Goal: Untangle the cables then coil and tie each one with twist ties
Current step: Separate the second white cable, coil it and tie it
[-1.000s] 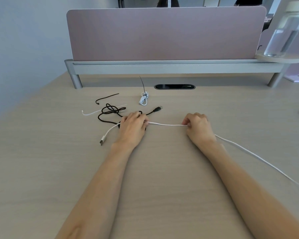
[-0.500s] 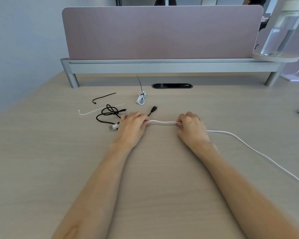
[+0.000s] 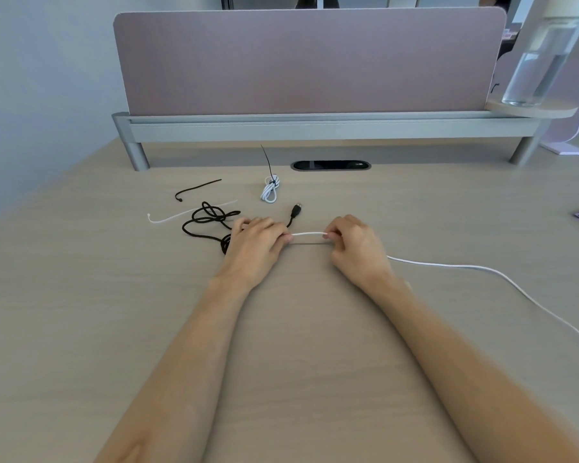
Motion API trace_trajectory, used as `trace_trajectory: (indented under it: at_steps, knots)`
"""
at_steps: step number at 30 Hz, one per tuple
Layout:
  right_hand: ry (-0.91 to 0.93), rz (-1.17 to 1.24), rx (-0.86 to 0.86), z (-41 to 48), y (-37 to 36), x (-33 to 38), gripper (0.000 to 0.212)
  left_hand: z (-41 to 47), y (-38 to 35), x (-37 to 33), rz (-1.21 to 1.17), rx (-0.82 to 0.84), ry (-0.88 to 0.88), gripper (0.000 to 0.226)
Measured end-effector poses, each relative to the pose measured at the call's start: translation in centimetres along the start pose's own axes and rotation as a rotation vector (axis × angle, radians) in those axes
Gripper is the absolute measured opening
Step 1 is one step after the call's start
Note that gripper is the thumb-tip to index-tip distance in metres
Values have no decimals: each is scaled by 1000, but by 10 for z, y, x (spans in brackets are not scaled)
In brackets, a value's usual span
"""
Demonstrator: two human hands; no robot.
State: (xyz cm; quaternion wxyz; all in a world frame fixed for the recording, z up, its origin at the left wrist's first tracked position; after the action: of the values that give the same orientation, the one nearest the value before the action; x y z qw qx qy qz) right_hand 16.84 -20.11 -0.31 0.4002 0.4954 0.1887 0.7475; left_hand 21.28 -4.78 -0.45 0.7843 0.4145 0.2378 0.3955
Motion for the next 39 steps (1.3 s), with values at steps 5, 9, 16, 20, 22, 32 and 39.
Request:
trace_trajectory:
  at_steps: [5,9,16,20,22,32,39]
  knots:
    - [-112,8,-188,-2,26,-12,14,-1,-2,5,75,-11,29,28]
    - [93,160,-222,-4,26,13,11,0,9,-10,-36,-11,-30,26]
    - [43,417,-206,-12,26,22,9,5,21,-11,-1055,10,369,27]
    - [59,474,-165,-13,23,26,16,5,16,-7,-1503,-27,547,34]
    - [85,501,-125,-13,18,32,28,3,11,-9,-1698,-21,630,35]
    - [-109,685,-132,-15,14,22,12,-4,-6,-17,-1853,195,720,38]
    - [-118,713,-59,-14,1,25,15,-4,-5,-20,-1968,113,778,45]
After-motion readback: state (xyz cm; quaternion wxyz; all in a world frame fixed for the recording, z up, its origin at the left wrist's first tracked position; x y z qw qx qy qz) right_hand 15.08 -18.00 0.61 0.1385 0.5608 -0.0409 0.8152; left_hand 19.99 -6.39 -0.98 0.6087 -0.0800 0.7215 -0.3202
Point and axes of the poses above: each hand's wrist, its own z-axis towards the middle knuckle, its own y-axis out of the back of the hand, x = y × z, the point moved 10 cm from there along z, towards the middle knuckle, and after that the axes turned 9 degrees about z, right-handed, at the moved point
